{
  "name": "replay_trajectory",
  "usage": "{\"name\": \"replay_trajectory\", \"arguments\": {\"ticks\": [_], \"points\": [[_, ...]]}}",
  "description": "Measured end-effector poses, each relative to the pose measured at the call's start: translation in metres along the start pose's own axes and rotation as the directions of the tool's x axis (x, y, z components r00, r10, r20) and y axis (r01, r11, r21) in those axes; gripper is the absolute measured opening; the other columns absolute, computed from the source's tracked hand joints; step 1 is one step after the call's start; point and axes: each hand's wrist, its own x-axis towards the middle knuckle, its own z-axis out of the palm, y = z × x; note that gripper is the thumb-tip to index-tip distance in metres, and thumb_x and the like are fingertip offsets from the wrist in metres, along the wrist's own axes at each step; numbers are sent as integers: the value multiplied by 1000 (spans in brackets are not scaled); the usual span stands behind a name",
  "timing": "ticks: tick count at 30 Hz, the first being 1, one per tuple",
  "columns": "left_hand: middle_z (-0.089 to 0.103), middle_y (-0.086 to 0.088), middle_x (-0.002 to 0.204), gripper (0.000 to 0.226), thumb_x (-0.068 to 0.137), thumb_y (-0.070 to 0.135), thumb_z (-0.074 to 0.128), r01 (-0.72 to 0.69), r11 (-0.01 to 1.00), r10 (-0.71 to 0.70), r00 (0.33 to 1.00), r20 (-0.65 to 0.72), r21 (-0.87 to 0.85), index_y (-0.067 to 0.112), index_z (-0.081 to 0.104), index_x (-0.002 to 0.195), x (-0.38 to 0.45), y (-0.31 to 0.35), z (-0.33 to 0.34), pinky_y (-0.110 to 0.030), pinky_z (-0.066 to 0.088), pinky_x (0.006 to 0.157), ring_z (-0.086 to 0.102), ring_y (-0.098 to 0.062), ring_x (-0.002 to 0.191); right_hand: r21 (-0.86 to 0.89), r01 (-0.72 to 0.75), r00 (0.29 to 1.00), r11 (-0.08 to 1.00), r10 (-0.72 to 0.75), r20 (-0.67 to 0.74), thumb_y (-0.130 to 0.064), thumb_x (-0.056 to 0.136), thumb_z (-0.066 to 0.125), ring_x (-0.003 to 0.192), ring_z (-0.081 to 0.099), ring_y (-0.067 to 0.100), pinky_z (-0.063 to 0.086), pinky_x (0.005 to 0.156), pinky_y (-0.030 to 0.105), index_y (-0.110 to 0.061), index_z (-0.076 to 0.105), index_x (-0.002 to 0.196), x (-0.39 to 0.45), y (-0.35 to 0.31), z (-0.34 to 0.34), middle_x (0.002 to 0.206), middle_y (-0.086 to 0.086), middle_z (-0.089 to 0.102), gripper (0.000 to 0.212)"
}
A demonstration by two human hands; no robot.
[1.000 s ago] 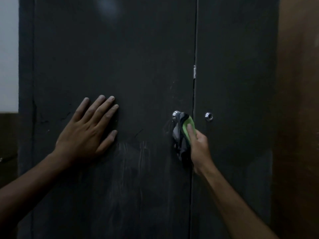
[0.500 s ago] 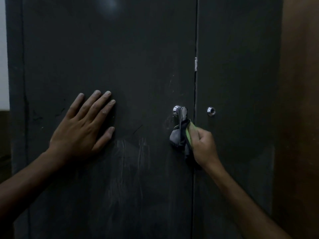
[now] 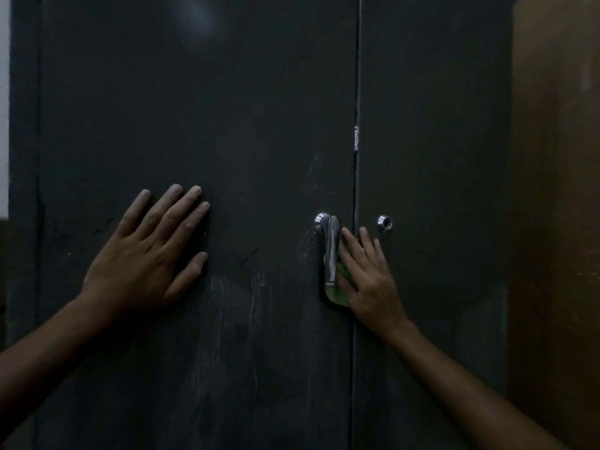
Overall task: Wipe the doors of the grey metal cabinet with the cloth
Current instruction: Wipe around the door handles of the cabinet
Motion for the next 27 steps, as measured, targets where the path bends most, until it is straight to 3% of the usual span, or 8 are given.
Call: {"name": "replay_trajectory", "arguments": {"ticks": [5,8,12,14,16,19,22,27], "points": [[19,-15,173,78,102,53,32,3,1000,-3,1000,20,19,6,29,163,0,-1,-1,-60,16,129,16,-32,161,61,-145,988,988,147,-40,-16,100,48,157,1,36,9,124,61,-16,35,157,99,17,-9,168,1,22,58],[20,-15,173,78,101,53,33,4,1000,-5,1000,18,26,6,30,163,1,-1,0,-60,17,129,17,-32,161,76,-83,994,994,88,-67,-18,100,50,156,2,41,3,125,58,-19,40,155,177,28,-16,167,1,26,55],[21,-15,173,78,101,53,34,0,1000,0,1000,8,29,6,31,163,-1,-1,0,-59,16,129,18,-32,161,43,187,982,981,-189,28,-32,101,57,156,2,37,3,124,54,-22,46,152,208,6,-9,166,0,29,53],[20,-14,173,77,101,52,35,-6,1000,6,1000,7,29,6,31,163,0,-1,0,-58,16,129,18,-32,161,-110,413,911,904,-411,38,-40,102,59,154,10,38,14,124,58,-24,52,147,200,15,-14,162,5,37,48],[20,-14,173,77,101,51,36,-2,1000,2,1000,3,27,5,31,163,0,0,0,-58,16,129,18,-31,161,-284,455,875,844,-482,-33,-49,101,58,145,32,40,34,112,58,-30,60,140,200,36,-26,155,12,46,43],[21,-15,173,77,101,51,36,1,1000,-1,1000,-4,24,5,32,162,0,2,0,-59,17,129,19,-32,161,-173,129,973,976,-158,-167,-58,97,58,105,49,29,49,86,48,-33,62,138,211,28,-31,124,8,45,48],[21,-15,173,78,100,52,35,6,1000,-6,1000,2,17,5,32,162,0,0,0,-60,18,128,19,-33,161,6,-116,986,993,116,-123,-48,97,59,95,54,27,55,79,43,-24,50,147,216,-26,-23,115,13,45,57],[22,-15,173,77,101,53,35,4,1000,-4,1000,3,20,6,31,162,-1,1,0,-60,19,128,20,-32,161,-84,-126,973,988,140,186,-19,93,53,106,45,31,49,85,40,-15,17,160,159,-100,-24,136,20,31,76]]}}
